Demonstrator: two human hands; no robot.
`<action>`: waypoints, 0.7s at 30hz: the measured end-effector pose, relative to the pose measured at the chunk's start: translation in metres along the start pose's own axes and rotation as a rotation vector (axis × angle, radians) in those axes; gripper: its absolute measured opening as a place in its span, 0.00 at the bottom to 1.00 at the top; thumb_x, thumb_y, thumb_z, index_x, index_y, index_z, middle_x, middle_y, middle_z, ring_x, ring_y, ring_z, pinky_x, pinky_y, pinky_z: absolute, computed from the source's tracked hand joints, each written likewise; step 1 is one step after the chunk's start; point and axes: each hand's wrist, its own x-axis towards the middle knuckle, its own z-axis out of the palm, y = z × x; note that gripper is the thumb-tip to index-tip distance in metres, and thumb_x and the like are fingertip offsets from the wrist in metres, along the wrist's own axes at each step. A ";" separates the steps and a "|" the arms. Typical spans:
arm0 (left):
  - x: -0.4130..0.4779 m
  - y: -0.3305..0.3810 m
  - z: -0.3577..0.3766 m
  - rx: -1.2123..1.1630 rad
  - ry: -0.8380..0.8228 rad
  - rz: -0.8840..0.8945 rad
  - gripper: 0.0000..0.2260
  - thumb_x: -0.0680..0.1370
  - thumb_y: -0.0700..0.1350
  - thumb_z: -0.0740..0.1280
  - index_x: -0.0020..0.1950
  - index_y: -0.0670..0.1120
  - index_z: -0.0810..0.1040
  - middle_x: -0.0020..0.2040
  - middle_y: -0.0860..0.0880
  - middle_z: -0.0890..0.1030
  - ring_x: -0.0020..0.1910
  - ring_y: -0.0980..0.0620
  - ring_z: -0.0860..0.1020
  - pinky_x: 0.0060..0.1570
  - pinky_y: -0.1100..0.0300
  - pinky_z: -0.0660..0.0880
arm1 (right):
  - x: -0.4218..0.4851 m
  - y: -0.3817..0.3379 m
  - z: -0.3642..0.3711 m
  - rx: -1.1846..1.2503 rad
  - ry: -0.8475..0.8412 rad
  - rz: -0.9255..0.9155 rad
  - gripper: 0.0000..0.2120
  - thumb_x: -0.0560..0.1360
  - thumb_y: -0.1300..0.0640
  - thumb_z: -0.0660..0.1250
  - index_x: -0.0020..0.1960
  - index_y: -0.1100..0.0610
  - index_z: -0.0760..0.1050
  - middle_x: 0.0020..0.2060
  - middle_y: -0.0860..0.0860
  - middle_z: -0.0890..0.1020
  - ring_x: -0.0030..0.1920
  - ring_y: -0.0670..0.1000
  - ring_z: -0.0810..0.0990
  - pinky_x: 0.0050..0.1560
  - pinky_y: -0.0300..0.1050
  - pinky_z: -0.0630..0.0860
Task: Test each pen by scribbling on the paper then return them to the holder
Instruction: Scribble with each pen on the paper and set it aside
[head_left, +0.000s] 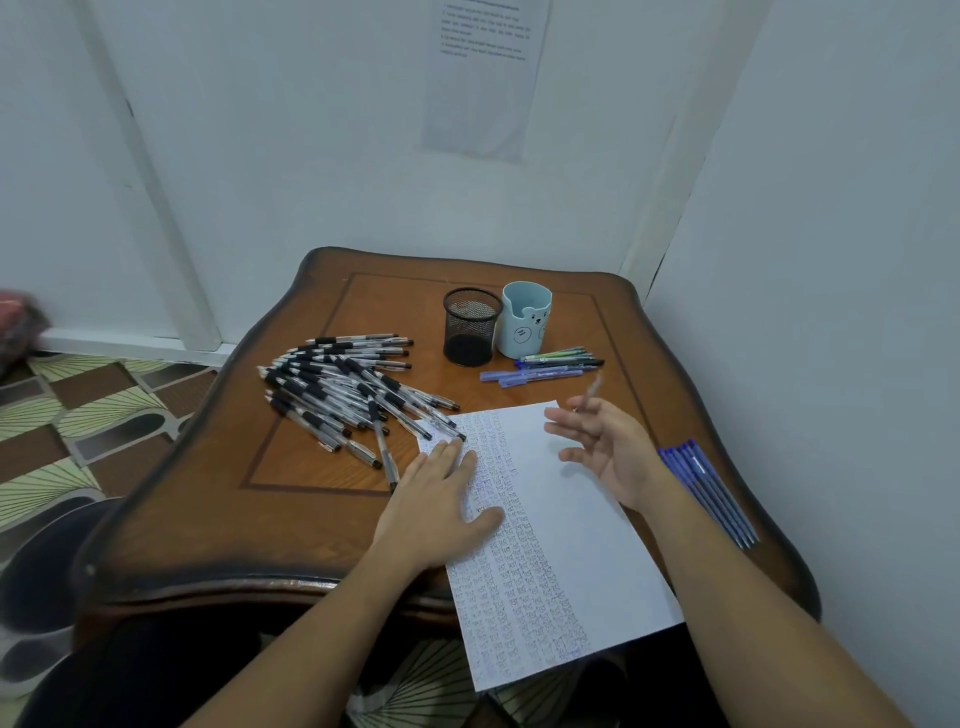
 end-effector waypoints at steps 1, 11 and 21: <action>0.000 0.000 0.000 -0.003 -0.002 0.000 0.37 0.77 0.67 0.53 0.80 0.49 0.50 0.80 0.49 0.47 0.78 0.53 0.44 0.74 0.55 0.39 | 0.000 0.005 0.002 0.032 0.003 -0.013 0.06 0.81 0.64 0.58 0.54 0.61 0.74 0.47 0.58 0.86 0.49 0.56 0.85 0.38 0.46 0.79; 0.001 0.001 -0.003 -0.045 -0.006 -0.031 0.37 0.76 0.68 0.56 0.80 0.51 0.52 0.80 0.50 0.49 0.78 0.52 0.46 0.75 0.53 0.43 | 0.002 0.037 0.022 -0.294 0.031 -0.119 0.06 0.80 0.63 0.65 0.48 0.52 0.74 0.36 0.53 0.82 0.40 0.48 0.78 0.35 0.39 0.70; 0.001 0.004 -0.005 -0.069 0.009 -0.048 0.37 0.75 0.68 0.59 0.79 0.52 0.54 0.80 0.51 0.50 0.78 0.52 0.48 0.75 0.53 0.45 | 0.018 0.058 0.026 -0.341 0.200 -0.198 0.23 0.73 0.65 0.74 0.25 0.53 0.67 0.23 0.53 0.74 0.26 0.50 0.77 0.34 0.44 0.75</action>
